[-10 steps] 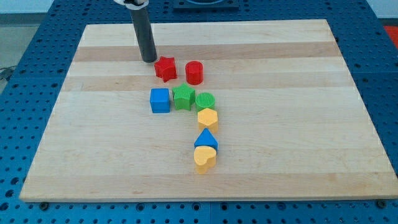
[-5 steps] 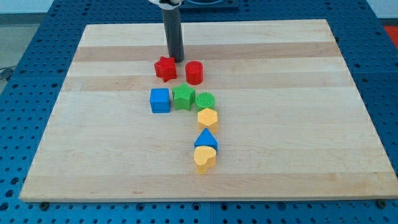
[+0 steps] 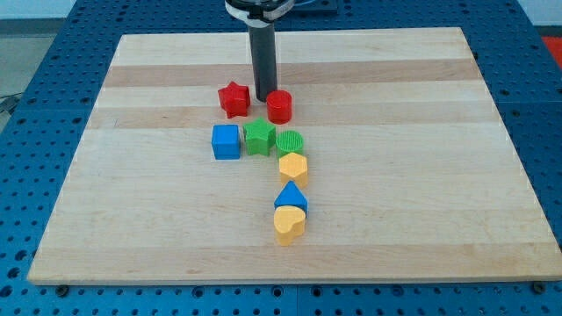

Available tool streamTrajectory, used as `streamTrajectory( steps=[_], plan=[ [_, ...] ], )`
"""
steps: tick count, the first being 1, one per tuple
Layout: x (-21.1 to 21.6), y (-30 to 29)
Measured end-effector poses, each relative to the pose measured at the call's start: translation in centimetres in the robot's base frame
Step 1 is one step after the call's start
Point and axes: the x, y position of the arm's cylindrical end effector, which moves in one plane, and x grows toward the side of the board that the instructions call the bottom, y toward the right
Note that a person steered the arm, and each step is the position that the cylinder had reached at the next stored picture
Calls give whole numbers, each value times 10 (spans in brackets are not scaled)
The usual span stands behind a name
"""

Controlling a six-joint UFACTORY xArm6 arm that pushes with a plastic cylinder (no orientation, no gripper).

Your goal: Push the red circle to the top of the green circle

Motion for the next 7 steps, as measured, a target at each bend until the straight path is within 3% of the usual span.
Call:
streamTrajectory(
  steps=[1,7],
  plan=[
    [26,6],
    [31,6]
  ],
)
